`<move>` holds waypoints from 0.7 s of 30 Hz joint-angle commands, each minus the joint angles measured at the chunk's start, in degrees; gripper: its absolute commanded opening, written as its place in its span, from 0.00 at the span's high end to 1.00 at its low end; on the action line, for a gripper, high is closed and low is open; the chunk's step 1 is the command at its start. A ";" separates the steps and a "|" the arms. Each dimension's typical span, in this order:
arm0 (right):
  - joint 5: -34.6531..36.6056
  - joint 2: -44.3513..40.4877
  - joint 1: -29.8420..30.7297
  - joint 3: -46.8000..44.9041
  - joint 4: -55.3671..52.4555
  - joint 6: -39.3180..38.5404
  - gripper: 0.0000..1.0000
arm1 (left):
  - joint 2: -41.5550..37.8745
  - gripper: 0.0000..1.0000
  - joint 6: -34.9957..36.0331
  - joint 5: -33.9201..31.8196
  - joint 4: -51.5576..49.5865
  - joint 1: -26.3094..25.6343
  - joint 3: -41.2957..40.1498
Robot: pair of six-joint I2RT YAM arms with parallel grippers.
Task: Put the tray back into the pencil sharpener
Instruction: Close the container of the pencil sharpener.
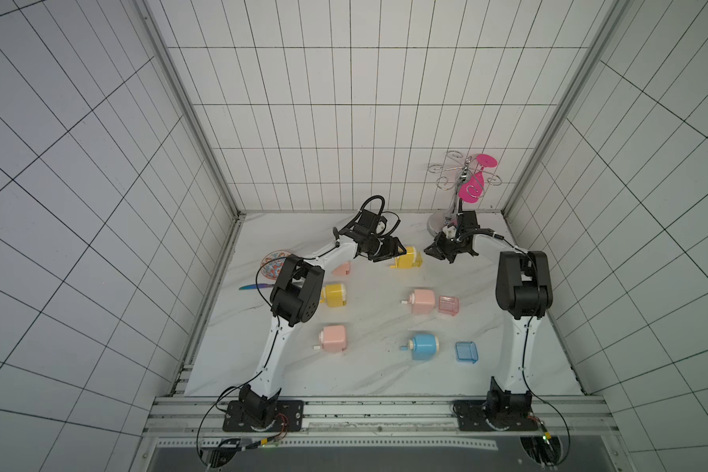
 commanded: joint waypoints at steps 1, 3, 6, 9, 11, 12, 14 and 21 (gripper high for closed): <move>-0.86 0.98 -0.09 -1.65 0.10 1.00 0.92 | 1.29 0.30 0.44 0.22 -0.08 -0.09 1.44; -1.55 1.75 0.19 -1.36 0.11 0.96 0.94 | 1.38 0.30 0.48 0.18 -0.12 -0.09 1.50; -2.20 2.60 0.74 -1.10 0.06 0.89 0.95 | 1.64 0.30 0.35 0.32 -0.08 -0.09 1.61; -2.62 2.81 1.03 -1.22 0.05 0.72 0.95 | 1.64 0.30 0.39 0.40 -0.15 -0.09 1.56; -3.20 2.80 1.23 -1.17 0.03 0.56 0.95 | 1.73 0.30 0.39 0.40 -0.14 -0.09 1.61; -3.46 2.81 1.50 -1.09 0.07 0.47 0.95 | 1.78 0.30 0.46 0.49 -0.16 -0.09 1.62; -4.18 2.67 1.96 -0.74 0.02 0.09 0.96 | 1.90 0.30 0.36 0.50 -0.10 -0.09 1.70; -5.53 2.28 3.01 -1.17 0.11 0.01 0.96 | 2.15 0.30 0.38 0.66 -0.20 -0.09 1.82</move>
